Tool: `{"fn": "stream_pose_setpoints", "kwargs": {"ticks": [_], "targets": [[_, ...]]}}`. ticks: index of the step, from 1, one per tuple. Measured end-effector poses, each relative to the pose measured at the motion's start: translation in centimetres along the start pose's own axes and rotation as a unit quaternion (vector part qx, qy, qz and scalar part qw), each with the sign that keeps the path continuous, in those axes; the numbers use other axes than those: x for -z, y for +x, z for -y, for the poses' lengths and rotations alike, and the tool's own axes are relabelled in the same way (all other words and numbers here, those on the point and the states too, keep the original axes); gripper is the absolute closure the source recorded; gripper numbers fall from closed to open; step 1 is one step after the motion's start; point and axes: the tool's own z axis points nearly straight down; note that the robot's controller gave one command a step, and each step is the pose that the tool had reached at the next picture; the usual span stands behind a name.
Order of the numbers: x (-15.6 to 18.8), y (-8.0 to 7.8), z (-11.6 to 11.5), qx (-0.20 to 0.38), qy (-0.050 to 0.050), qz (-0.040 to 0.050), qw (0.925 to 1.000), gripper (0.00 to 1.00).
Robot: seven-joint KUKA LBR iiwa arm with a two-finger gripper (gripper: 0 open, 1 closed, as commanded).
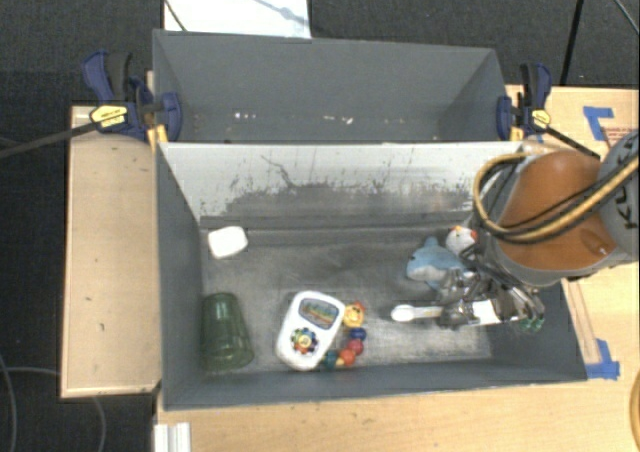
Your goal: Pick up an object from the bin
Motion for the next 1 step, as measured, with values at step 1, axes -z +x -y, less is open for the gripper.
{"fn": "stream_pose_setpoints", "kwargs": {"ticks": [1], "targets": [[1.52, -0.24, 0.16, -0.001, 0.002, 0.0037, 1.0, 1.0]]}}
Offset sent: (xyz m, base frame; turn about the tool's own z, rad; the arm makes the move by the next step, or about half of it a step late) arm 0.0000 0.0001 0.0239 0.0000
